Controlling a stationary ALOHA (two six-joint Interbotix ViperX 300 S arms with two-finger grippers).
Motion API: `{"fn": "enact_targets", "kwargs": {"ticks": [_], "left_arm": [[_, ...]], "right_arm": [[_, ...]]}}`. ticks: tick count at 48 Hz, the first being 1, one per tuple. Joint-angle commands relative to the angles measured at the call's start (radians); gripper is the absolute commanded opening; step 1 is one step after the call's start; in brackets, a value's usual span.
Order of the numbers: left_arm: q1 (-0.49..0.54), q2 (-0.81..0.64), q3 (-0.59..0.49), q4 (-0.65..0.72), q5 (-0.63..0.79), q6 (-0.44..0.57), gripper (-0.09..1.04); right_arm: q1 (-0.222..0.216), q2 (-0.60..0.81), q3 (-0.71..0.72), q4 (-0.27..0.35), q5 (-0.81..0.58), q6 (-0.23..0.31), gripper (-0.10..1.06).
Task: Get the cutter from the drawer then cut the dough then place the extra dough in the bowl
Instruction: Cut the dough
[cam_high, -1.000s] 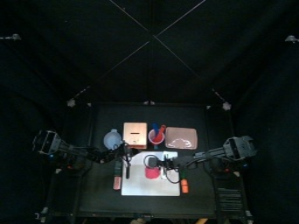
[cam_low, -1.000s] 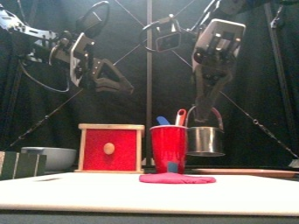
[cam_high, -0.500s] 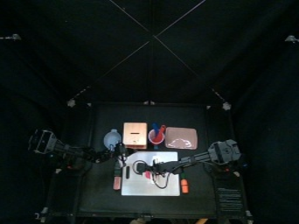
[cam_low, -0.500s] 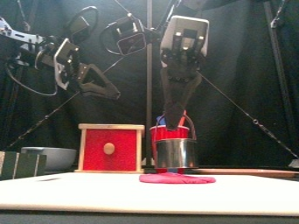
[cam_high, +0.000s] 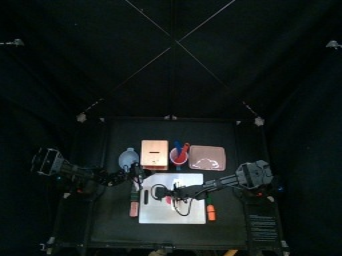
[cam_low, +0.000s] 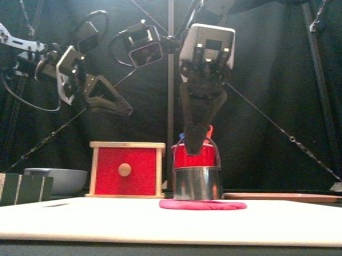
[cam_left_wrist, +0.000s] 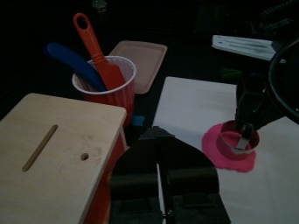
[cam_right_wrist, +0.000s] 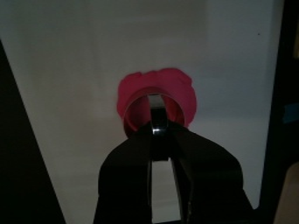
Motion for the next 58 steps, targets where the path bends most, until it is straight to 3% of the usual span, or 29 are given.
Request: {"fn": "enact_targets", "kwargs": {"ticks": [1,7,24,42,49,58], "left_arm": [[-0.003,-0.009,-0.009,0.002,-0.009,-0.005,0.18],[-0.012,-0.006,-0.011,0.002,-0.008,-0.005,0.18],[-0.032,0.014,-0.021,0.097,0.003,0.005,0.24],[-0.087,0.067,-0.066,0.169,-0.006,-0.005,0.49],[-0.143,0.140,-0.140,0.225,-0.063,-0.020,0.50],[-0.170,0.256,-0.190,0.304,-0.183,-0.086,0.51]], "right_arm": [[-0.002,-0.015,0.006,-0.006,-0.005,0.000,0.46],[-0.002,-0.015,0.018,-0.012,-0.015,0.002,0.48],[-0.002,-0.074,0.018,-0.026,-0.055,0.006,0.79],[-0.002,-0.261,0.150,-0.043,-0.179,0.028,0.80],[-0.008,-0.374,0.299,-0.043,-0.351,0.035,0.80],[-0.028,-0.483,0.518,-0.038,-0.747,0.034,0.80]]}}
